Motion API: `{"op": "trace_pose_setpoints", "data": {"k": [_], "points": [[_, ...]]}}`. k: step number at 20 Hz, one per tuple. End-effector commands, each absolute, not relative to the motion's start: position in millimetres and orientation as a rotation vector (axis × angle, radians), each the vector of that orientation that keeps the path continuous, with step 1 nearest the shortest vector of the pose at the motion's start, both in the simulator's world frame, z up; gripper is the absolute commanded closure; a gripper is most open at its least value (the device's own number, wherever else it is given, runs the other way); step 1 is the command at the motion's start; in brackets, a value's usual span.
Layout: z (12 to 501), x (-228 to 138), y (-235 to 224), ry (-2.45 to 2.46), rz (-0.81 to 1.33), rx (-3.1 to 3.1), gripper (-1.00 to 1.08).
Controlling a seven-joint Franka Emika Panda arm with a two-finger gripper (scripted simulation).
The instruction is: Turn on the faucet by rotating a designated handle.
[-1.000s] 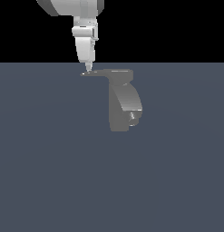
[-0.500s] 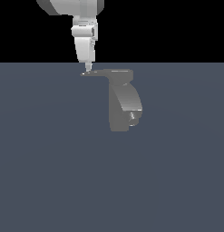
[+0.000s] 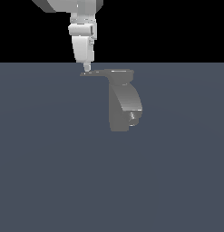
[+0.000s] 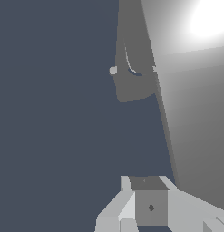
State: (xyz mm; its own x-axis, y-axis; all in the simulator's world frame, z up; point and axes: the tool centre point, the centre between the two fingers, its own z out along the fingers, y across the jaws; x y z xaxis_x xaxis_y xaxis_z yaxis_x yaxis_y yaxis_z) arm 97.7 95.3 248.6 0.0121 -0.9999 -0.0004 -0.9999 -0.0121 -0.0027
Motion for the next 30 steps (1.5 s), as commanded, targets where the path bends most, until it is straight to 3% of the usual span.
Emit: {"op": "trace_pose_setpoints", "data": {"k": [1,30], "points": [[248.6,90.0,95.1,2.209,-0.001,-2.235,1.08],[248.6,20.1,90.8,2.209,-0.002,-2.231,1.08]]}}
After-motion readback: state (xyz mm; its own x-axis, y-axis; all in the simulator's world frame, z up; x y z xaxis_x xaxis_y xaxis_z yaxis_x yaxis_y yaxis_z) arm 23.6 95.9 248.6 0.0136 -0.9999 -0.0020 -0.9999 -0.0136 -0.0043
